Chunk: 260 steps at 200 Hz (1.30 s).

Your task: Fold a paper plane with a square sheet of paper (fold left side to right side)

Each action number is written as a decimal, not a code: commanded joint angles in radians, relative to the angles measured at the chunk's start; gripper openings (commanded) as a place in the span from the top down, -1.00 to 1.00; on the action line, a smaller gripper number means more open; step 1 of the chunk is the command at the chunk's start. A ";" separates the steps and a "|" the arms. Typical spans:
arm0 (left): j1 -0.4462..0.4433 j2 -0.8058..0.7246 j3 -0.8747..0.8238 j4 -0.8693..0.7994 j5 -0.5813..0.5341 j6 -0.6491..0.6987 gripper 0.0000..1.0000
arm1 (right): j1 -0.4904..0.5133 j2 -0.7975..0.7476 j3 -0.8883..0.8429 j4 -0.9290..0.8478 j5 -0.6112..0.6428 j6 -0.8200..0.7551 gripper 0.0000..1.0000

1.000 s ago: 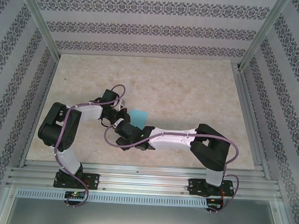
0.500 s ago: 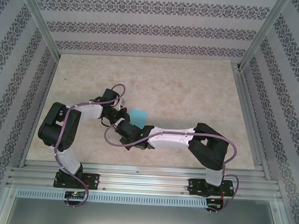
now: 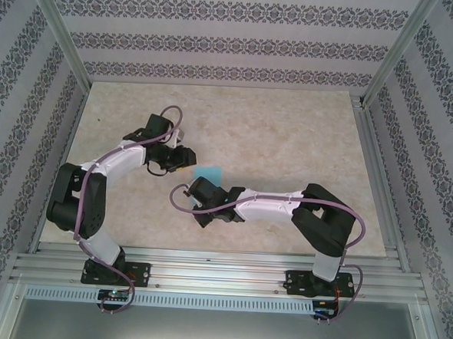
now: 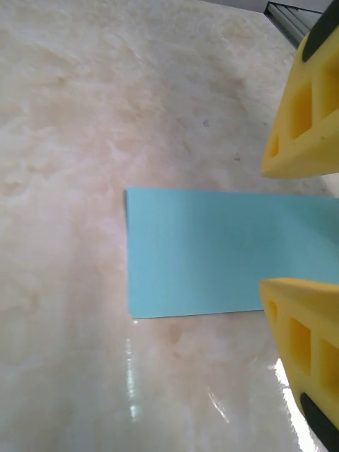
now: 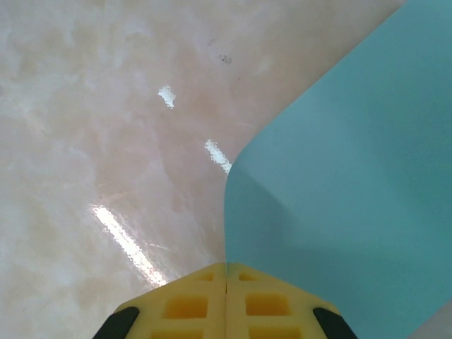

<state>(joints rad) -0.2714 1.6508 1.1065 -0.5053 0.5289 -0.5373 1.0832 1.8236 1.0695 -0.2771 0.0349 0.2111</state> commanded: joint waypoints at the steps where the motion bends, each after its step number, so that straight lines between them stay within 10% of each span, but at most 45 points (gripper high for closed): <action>1: 0.002 0.020 0.047 -0.041 0.048 0.053 0.32 | -0.015 -0.051 -0.023 0.046 -0.051 0.022 1.00; 119: -0.124 0.401 0.222 -0.056 0.025 0.124 0.72 | -0.086 -0.080 -0.076 0.126 -0.156 0.086 1.00; 260: -0.152 0.469 0.230 -0.073 -0.027 0.147 0.79 | -0.280 -0.038 -0.140 0.242 -0.365 0.201 1.00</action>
<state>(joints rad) -0.4038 2.0697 1.3422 -0.5411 0.5667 -0.4183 0.8154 1.7702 0.9356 -0.0772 -0.2966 0.3893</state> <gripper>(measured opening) 0.107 0.043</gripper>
